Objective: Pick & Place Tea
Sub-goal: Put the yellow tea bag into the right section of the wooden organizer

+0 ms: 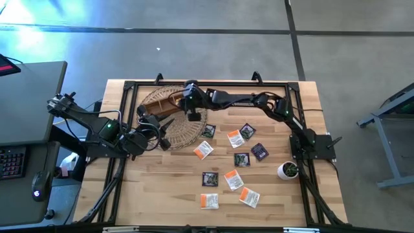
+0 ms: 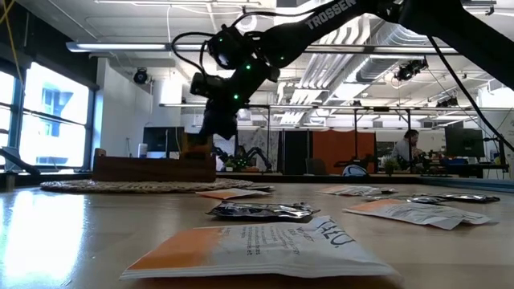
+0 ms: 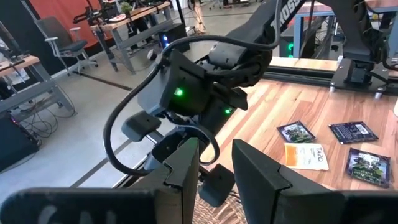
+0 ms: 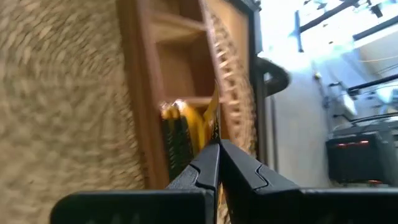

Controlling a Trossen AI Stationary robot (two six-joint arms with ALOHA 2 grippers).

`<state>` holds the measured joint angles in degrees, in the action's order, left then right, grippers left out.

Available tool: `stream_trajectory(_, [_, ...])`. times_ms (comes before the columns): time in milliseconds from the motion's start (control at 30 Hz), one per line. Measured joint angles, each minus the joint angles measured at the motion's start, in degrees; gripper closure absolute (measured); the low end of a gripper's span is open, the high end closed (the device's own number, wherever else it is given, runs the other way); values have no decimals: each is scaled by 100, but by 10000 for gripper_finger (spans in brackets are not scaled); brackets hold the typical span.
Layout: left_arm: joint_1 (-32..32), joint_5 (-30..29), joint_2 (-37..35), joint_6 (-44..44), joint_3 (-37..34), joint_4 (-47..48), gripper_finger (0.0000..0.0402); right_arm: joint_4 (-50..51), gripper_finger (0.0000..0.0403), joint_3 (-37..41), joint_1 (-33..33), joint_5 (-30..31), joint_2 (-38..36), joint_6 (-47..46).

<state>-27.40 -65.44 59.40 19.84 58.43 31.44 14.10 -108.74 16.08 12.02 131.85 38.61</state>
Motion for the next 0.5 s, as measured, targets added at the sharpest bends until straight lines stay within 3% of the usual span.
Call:
stream_trajectory(167, [0, 36, 0, -2, 0, 0, 305, 14, 393, 5, 9, 9, 0, 194])
stream_trajectory(367, [1, 38, 0, 0, 0, 0, 305, -2, 393, 5, -37, 501, 0, 553])
stream_trajectory(500, [0, 38, 0, 0, 0, 0, 305, -5, 397, 5, -42, 398, 2, 590])
